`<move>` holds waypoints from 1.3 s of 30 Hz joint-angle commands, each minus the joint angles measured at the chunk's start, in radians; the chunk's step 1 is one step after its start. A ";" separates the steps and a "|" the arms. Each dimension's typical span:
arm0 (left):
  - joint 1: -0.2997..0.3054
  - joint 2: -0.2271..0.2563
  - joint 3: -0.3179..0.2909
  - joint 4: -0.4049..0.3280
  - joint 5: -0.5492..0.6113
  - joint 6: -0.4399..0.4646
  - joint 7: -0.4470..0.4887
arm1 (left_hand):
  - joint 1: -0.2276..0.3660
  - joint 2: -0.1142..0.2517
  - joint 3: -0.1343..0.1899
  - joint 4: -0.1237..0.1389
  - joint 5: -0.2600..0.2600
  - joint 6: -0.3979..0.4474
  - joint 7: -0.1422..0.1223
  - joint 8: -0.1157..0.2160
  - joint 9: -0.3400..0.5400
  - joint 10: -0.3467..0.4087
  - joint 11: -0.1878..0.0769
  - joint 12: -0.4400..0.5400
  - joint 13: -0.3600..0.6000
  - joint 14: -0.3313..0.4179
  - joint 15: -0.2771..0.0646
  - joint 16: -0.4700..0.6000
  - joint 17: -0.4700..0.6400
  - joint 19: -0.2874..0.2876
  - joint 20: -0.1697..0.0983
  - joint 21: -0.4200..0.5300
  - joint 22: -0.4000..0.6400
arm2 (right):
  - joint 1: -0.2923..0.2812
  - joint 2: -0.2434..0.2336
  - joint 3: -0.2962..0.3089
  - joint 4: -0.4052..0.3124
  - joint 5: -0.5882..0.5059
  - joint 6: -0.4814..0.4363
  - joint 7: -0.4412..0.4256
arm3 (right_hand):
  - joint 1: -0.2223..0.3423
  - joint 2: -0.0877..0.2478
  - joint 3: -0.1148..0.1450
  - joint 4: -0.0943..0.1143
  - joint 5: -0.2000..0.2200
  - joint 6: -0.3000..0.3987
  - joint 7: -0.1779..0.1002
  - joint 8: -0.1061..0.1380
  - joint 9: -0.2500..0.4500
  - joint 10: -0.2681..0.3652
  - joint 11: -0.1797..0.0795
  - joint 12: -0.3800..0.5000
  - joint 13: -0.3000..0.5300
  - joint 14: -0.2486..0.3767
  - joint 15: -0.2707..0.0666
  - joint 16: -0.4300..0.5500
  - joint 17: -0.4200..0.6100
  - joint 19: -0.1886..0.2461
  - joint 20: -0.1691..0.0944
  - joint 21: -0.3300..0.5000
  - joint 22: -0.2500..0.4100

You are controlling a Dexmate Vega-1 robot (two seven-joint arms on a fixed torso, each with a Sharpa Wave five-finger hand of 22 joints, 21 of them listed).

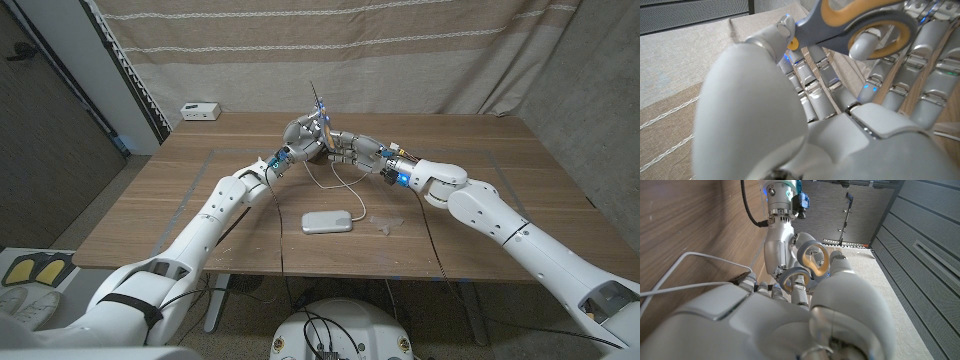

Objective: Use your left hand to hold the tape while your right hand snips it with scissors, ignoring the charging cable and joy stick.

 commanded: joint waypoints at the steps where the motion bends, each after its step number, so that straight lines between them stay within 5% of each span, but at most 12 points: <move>1: 0.007 -0.003 -0.001 -0.012 0.002 -0.004 0.004 | 0.084 0.081 0.017 0.013 0.007 0.010 -0.001 0.001 0.002 0.006 0.000 0.002 0.000 0.046 -0.035 0.006 0.021 -0.007 -0.137 0.010 0.003 | 0.009 0.019 -0.005 0.022 0.008 0.000 0.018 | 0.012 0.007 0.012 0.002 -0.005 0.024 -0.005 0.009 0.004 0.014 -0.022 0.011 0.003 -0.107 -0.007 0.005 0.002 0.002 0.003 0.006 0.005; 31: 0.018 -0.001 0.001 -0.030 -0.005 -0.006 0.003 | 0.080 0.083 0.019 0.016 0.008 0.011 -0.006 -0.001 0.000 0.005 -0.002 0.002 0.000 0.044 -0.035 0.004 0.021 -0.008 -0.136 0.012 0.003 | 0.032 0.052 -0.034 0.044 0.003 -0.026 0.024 | 0.040 0.001 0.043 -0.008 -0.007 0.080 -0.023 0.027 0.006 0.057 -0.022 0.023 0.003 -0.075 -0.019 0.011 0.000 0.037 0.000 0.016 0.005; 39: 0.017 -0.001 0.002 -0.030 -0.006 -0.005 -0.006 | 0.080 0.082 0.019 0.015 0.008 0.012 -0.003 -0.001 -0.001 0.006 0.000 0.003 0.001 0.044 -0.035 0.004 0.021 -0.008 -0.137 0.012 0.003 | 0.036 0.059 -0.037 0.056 0.017 -0.035 0.040 | 0.059 0.001 0.063 -0.013 -0.009 0.140 -0.041 0.047 0.013 0.136 -0.045 0.049 0.003 -0.039 -0.036 0.014 0.000 0.066 0.001 0.019 0.004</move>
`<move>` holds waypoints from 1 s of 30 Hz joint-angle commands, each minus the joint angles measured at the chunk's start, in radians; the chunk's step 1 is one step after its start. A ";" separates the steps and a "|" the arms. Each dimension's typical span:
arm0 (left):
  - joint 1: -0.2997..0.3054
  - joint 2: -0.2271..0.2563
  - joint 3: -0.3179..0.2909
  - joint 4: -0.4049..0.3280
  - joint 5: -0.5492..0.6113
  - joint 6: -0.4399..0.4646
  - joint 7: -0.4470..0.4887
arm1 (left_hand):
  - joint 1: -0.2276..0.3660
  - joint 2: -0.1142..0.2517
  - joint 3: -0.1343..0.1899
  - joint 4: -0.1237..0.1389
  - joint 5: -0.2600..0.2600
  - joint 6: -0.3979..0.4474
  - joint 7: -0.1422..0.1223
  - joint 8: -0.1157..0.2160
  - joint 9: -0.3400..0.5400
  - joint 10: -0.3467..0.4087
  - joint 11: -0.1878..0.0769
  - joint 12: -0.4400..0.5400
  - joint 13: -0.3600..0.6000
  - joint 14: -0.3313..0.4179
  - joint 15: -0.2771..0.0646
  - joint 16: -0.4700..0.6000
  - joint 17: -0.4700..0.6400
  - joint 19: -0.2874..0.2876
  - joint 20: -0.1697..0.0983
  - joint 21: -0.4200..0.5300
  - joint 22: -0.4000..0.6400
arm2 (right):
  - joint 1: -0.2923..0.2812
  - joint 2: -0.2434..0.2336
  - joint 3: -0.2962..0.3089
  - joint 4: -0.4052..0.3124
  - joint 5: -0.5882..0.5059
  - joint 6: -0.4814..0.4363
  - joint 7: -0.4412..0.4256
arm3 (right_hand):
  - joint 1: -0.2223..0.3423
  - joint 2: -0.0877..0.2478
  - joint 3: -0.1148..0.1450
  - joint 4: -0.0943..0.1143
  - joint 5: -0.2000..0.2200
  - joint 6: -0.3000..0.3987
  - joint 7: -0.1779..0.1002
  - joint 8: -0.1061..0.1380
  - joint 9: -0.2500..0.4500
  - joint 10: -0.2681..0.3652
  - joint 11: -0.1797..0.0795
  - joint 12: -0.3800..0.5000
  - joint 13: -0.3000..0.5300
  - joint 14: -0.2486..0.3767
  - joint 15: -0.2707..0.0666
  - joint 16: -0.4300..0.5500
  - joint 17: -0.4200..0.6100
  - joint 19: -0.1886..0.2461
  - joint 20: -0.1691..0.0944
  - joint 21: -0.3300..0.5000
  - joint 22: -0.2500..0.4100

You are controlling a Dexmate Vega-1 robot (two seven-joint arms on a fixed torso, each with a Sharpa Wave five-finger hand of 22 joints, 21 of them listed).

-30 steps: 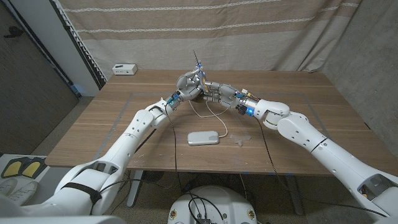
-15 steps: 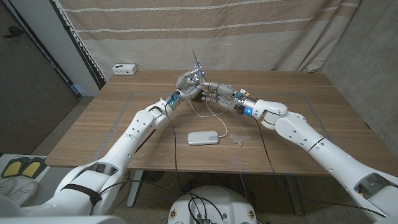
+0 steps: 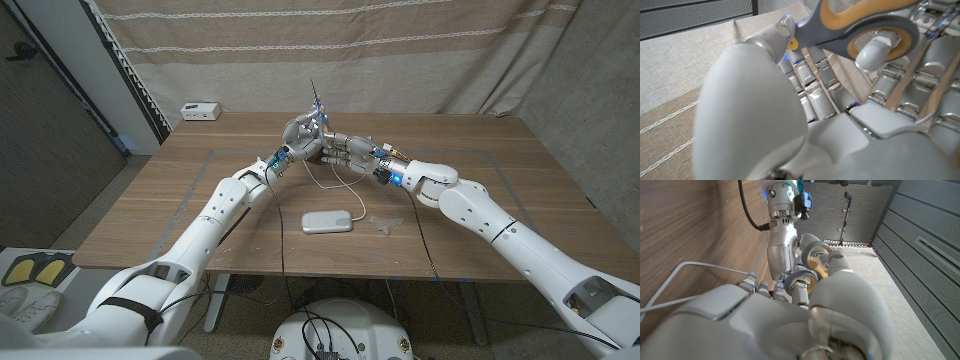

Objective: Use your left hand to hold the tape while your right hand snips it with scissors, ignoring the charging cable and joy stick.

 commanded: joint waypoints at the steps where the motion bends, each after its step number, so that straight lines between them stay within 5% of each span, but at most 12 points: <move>1: 0.001 0.001 0.004 -0.005 -0.003 0.006 -0.006 | 0.080 0.082 0.019 0.015 0.005 0.007 0.003 0.000 -0.001 0.006 -0.001 0.003 0.001 0.043 -0.036 0.003 0.021 -0.008 -0.137 0.005 0.002 | 0.006 0.013 -0.006 0.012 0.017 -0.016 0.014 | 0.014 0.001 0.011 0.000 -0.002 0.029 -0.004 0.011 0.006 0.080 -0.024 0.017 0.004 -0.037 -0.011 0.006 0.002 0.014 0.003 0.004 0.004; 10: 0.006 0.005 0.002 -0.012 -0.005 0.005 -0.004 | 0.080 0.083 0.019 0.015 0.005 0.007 0.002 -0.001 -0.001 0.006 -0.002 0.003 0.001 0.045 -0.036 0.004 0.021 -0.009 -0.137 0.006 0.002 | -0.001 0.011 -0.002 0.010 0.020 -0.012 0.017 | 0.011 0.011 0.018 0.009 -0.006 0.042 0.003 0.012 0.006 0.082 -0.031 0.015 0.004 -0.033 -0.010 0.005 0.003 0.021 0.003 0.005 0.004; 30: 0.015 0.007 -0.002 -0.019 -0.010 -0.004 -0.001 | 0.080 0.083 0.020 0.014 0.004 0.011 0.003 0.000 -0.002 0.010 -0.001 0.003 -0.001 0.047 -0.036 0.005 0.022 -0.009 -0.138 0.009 0.003 | -0.002 0.011 -0.006 0.017 0.016 -0.005 0.033 | -0.064 0.030 0.034 0.095 -0.036 0.027 0.007 -0.013 0.005 0.071 -0.041 0.005 0.005 -0.048 -0.017 -0.002 0.009 0.014 -0.011 -0.003 0.006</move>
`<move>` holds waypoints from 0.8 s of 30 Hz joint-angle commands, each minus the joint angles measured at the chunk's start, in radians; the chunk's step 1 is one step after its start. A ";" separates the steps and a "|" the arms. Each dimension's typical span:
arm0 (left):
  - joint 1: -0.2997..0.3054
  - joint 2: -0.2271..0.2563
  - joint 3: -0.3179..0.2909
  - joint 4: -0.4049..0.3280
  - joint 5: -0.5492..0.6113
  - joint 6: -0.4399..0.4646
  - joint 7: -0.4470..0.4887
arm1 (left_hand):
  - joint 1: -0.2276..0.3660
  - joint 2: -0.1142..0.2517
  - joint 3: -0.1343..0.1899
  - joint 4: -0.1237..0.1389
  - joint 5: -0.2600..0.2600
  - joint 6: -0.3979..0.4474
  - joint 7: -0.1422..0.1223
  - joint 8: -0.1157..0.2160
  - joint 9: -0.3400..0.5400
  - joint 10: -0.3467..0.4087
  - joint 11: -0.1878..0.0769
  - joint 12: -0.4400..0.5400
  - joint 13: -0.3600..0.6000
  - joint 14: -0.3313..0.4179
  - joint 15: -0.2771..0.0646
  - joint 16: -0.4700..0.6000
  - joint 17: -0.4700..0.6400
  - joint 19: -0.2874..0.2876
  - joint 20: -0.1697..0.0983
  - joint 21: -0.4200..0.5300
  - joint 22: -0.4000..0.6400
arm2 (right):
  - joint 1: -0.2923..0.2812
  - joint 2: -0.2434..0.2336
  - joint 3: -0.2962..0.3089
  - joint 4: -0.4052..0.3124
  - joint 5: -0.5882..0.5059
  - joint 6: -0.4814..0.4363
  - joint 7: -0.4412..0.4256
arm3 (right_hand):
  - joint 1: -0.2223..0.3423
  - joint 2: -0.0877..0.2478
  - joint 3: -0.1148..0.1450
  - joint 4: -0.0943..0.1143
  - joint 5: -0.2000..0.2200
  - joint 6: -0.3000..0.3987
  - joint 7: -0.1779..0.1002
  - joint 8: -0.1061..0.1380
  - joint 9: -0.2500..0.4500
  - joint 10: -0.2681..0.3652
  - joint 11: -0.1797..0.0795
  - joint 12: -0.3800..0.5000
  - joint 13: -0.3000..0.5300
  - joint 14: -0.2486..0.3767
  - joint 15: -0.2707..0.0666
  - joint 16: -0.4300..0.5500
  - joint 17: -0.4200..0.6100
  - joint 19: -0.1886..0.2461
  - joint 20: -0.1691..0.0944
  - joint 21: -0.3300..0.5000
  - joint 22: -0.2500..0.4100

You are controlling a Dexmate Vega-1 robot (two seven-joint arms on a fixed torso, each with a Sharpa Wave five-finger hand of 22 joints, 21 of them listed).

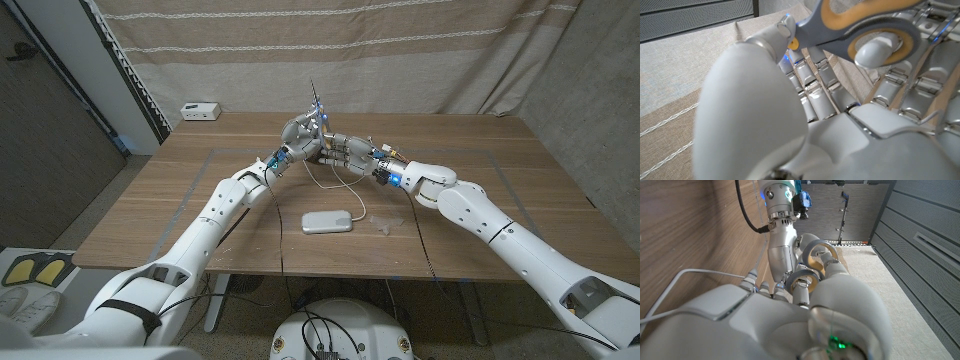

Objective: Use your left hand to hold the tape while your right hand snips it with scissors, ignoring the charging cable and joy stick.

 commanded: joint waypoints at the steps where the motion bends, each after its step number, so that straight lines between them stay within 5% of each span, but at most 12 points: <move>1: 0.003 0.000 -0.003 -0.002 -0.004 -0.008 0.002 | 0.075 0.086 0.019 0.014 0.005 0.011 0.002 0.000 0.003 0.007 0.001 0.003 0.000 0.044 -0.039 0.009 0.022 -0.001 -0.139 0.009 0.002 | 0.000 -0.003 -0.004 0.000 -0.008 0.002 0.005 | -0.010 0.005 0.009 0.014 -0.006 -0.007 -0.003 -0.004 0.003 0.071 -0.040 -0.003 0.005 -0.049 -0.005 -0.002 0.004 -0.004 -0.007 -0.003 0.006; 17: 0.004 -0.007 -0.006 -0.008 -0.017 0.000 0.007 | 0.074 0.087 0.021 0.014 0.005 0.025 -0.001 0.004 0.001 0.013 0.001 0.004 -0.003 0.045 -0.039 0.008 0.022 -0.002 -0.139 0.010 0.001 | 0.017 -0.007 -0.021 -0.013 -0.033 -0.019 -0.010 | 0.050 -0.039 0.040 -0.037 -0.014 0.016 -0.010 0.001 -0.001 0.083 -0.027 -0.004 0.003 -0.030 0.006 -0.001 -0.003 0.017 0.003 -0.002 0.003; 24: 0.013 -0.006 -0.002 -0.023 -0.006 -0.018 0.010 | 0.074 0.086 0.022 0.014 0.006 0.038 -0.004 0.007 0.000 0.012 0.001 0.004 -0.002 0.045 -0.039 0.008 0.022 -0.002 -0.139 0.011 0.001 | 0.015 -0.019 -0.025 -0.045 -0.048 -0.054 -0.063 | 0.097 -0.067 0.043 -0.083 -0.009 0.059 -0.031 0.023 0.010 0.130 -0.015 0.008 0.003 0.005 0.007 0.003 -0.005 0.053 -0.007 0.005 0.002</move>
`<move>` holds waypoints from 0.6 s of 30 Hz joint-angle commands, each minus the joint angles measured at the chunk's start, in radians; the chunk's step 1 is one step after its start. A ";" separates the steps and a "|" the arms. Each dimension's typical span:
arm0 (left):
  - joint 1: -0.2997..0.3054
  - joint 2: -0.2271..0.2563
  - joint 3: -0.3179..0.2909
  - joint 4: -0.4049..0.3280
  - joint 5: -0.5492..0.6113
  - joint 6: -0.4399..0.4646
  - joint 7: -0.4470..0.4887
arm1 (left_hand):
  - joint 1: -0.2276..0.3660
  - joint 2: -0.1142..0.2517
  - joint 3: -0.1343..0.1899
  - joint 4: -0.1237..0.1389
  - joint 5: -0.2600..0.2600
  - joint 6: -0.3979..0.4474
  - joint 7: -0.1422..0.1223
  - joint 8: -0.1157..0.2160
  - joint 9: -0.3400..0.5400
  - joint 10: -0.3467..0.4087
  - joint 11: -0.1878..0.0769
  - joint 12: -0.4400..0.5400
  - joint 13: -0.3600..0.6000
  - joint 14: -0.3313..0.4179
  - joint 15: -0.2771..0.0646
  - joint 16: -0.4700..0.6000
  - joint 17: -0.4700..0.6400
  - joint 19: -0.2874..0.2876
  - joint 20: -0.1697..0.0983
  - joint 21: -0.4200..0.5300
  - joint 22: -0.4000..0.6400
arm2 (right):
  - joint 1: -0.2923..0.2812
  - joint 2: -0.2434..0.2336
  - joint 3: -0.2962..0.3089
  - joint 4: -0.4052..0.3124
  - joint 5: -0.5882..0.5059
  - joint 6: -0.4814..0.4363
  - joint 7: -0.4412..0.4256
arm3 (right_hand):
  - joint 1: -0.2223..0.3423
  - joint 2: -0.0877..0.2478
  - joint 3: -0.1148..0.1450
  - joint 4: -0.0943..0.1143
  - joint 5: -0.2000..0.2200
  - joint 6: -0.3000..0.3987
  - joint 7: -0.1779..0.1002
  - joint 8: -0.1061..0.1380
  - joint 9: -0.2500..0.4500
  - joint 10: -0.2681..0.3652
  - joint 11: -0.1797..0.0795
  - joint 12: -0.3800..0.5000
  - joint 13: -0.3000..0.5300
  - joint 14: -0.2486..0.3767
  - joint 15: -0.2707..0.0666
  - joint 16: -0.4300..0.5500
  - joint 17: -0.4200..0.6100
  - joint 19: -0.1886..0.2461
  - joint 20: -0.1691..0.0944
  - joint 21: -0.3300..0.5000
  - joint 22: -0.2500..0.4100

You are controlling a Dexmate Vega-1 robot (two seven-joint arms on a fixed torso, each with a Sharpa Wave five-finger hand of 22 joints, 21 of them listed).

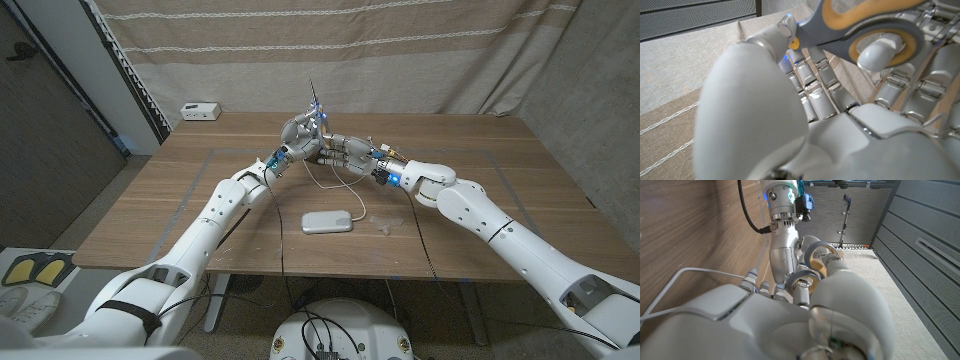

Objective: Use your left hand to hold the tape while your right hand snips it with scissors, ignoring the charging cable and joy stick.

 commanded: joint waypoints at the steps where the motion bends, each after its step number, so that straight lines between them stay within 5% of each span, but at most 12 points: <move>1: 0.012 -0.002 0.004 -0.023 0.013 -0.026 0.007 | 0.073 0.080 0.022 0.014 0.007 0.011 -0.004 0.006 -0.001 0.005 -0.002 0.003 0.002 0.045 -0.039 0.001 0.022 -0.002 -0.139 0.007 0.001 | 0.002 -0.012 -0.009 -0.038 -0.014 -0.052 -0.065 | 0.031 -0.005 0.003 -0.020 0.005 0.033 -0.004 0.019 0.011 0.136 -0.016 0.020 0.003 0.006 0.002 0.004 0.000 0.026 -0.005 0.006 0.000; 18: 0.025 0.001 0.013 -0.050 0.034 -0.071 0.015 | 0.074 0.079 0.023 0.013 0.007 0.021 -0.007 0.007 -0.004 0.006 0.001 0.004 0.003 0.047 -0.038 0.002 0.023 -0.002 -0.140 0.008 0.001 | -0.002 -0.014 -0.013 -0.082 -0.019 -0.108 -0.159 | 0.055 -0.054 -0.028 -0.050 0.024 0.105 0.002 0.081 0.066 0.214 -0.018 0.041 0.005 0.104 0.021 0.013 0.000 0.109 -0.039 0.019 0.001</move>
